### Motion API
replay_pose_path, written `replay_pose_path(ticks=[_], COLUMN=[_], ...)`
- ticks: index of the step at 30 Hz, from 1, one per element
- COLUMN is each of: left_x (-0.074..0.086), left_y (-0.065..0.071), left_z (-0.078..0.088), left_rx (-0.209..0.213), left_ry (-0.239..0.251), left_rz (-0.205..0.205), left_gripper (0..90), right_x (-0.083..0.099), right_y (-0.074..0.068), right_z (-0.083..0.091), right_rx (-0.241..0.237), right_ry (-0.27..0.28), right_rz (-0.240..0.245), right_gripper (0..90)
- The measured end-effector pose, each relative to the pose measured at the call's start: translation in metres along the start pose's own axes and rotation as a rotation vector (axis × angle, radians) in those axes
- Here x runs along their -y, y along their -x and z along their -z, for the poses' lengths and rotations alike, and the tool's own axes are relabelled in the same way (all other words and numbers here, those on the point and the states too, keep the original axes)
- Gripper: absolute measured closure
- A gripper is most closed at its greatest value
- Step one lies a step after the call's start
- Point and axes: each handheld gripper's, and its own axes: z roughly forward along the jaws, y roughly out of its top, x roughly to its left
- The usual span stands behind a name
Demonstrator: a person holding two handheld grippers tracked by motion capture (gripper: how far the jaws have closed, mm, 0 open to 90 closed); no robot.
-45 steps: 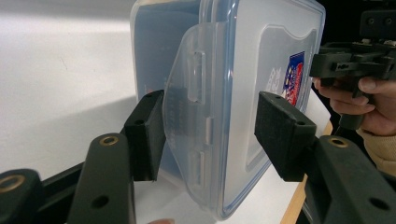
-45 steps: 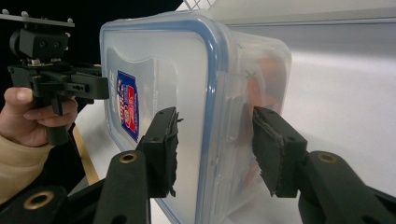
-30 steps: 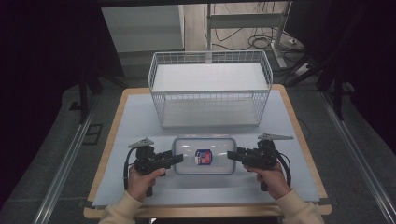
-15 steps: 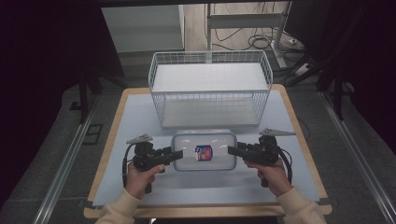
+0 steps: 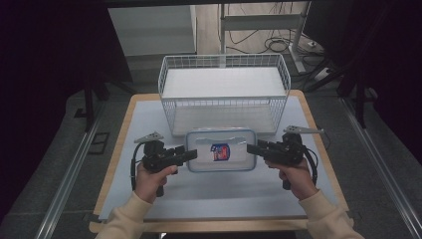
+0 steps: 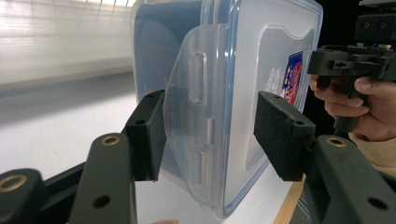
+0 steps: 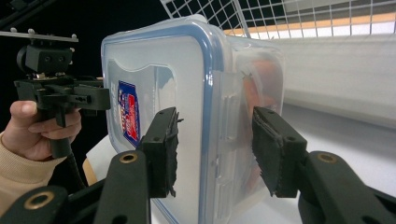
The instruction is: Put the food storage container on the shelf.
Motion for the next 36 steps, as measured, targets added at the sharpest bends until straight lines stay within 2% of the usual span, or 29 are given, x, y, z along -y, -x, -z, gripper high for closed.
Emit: replay_pose_path(ticks=[5,13,16,17,18,19,20,21,22,24,25,26,27,28,29,30,32,36], left_x=[-0.010,-0.037,-0.055,-0.055,-0.064,-0.064,-0.074,-0.074,-0.084,-0.093,-0.093,-0.103,-0.103,-0.112,-0.112,-0.120,-0.124,-0.142], left_y=[0.002,0.004,0.006,0.006,0.007,0.007,0.009,0.009,0.010,0.010,0.010,0.009,0.009,0.008,0.008,0.006,0.005,0.000], left_z=[0.002,0.005,0.007,0.007,0.009,0.009,0.011,0.011,0.012,0.013,0.013,0.013,0.013,0.013,0.013,0.012,0.011,0.010], left_rx=[0.001,0.002,0.001,0.001,-0.003,-0.003,-0.004,-0.004,-0.004,-0.002,-0.002,-0.003,-0.003,-0.005,-0.005,-0.005,-0.003,0.009], left_ry=[0.007,0.023,0.030,0.030,0.035,0.035,0.038,0.038,0.045,0.053,0.053,0.055,0.055,0.056,0.056,0.058,0.058,0.074], left_rz=[-0.010,-0.028,-0.049,-0.049,-0.058,-0.058,-0.070,-0.070,-0.075,-0.076,-0.076,-0.083,-0.083,-0.087,-0.087,-0.084,-0.082,-0.090], left_gripper=[45.5,45.4,45.5,45.4,45.4,45.4,45.4,45.4,45.4,45.4,45.4,45.4,45.4,45.4,45.4,45.4,45.4,45.2], right_x=[-0.009,-0.033,-0.050,-0.050,-0.058,-0.058,-0.067,-0.067,-0.078,-0.088,-0.088,-0.097,-0.097,-0.106,-0.110,-0.115,-0.119,-0.139], right_y=[-0.002,-0.005,-0.007,-0.007,-0.008,-0.008,-0.010,-0.010,-0.010,-0.011,-0.011,-0.011,-0.011,-0.010,-0.009,-0.008,-0.008,-0.008], right_z=[0.002,0.002,0.003,0.003,0.003,0.003,0.003,0.003,0.004,0.004,0.004,0.003,0.003,0.001,0.001,0.000,-0.001,-0.003], right_rx=[0.001,0.007,0.011,0.011,0.011,0.011,0.009,0.009,0.010,0.009,0.009,0.012,0.012,0.015,0.014,0.014,0.016,0.029], right_ry=[0.008,0.014,0.025,0.025,0.027,0.027,0.033,0.033,0.041,0.054,0.054,0.053,0.053,0.052,0.054,0.053,0.049,0.050], right_rz=[0.010,0.022,0.036,0.036,0.041,0.041,0.047,0.047,0.059,0.067,0.067,0.071,0.071,0.070,0.073,0.071,0.071,0.084], right_gripper=[52.3,52.3,52.3,52.3,52.3,52.3,52.2,52.2,52.2,52.2,52.2,52.2,52.2,52.1,52.1,52.1,52.1,52.1])
